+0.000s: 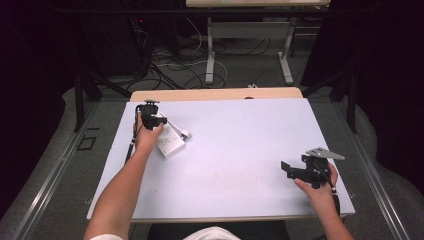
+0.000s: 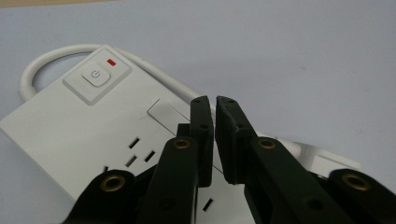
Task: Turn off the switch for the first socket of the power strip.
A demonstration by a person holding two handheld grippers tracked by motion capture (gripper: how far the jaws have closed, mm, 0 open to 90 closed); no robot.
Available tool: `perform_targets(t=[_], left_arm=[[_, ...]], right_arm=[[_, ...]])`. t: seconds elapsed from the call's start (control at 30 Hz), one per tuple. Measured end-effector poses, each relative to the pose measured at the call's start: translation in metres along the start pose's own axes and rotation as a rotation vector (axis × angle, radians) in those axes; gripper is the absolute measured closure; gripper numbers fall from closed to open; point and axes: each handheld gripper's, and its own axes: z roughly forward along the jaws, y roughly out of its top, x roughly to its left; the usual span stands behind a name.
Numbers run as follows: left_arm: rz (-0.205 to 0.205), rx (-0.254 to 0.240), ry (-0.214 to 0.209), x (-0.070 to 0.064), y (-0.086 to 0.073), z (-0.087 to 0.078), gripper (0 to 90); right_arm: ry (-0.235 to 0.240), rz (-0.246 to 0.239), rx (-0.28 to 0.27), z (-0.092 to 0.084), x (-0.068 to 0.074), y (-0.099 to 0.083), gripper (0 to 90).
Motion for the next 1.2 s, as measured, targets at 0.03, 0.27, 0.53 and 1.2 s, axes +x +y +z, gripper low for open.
perform_targets(t=[0.03,0.27,0.53,1.2], left_arm=[[0.004,-0.001,-0.002,-0.001,0.000,-0.001,82.0],[0.020,0.003,-0.033,-0.004,0.001,-0.009,74.5],[0.007,-0.006,-0.033,-0.006,0.002,-0.015,67.7],[0.060,-0.011,-0.089,-0.015,0.000,-0.033,40.2]], right_arm=[[-0.002,-0.002,-0.003,0.000,0.001,0.000,12.0],[-0.002,-0.001,-0.007,-0.001,0.001,0.000,12.0],[0.002,0.000,-0.001,-0.001,0.000,0.000,12.0],[0.003,0.006,-0.002,-0.002,0.001,0.000,12.0]])
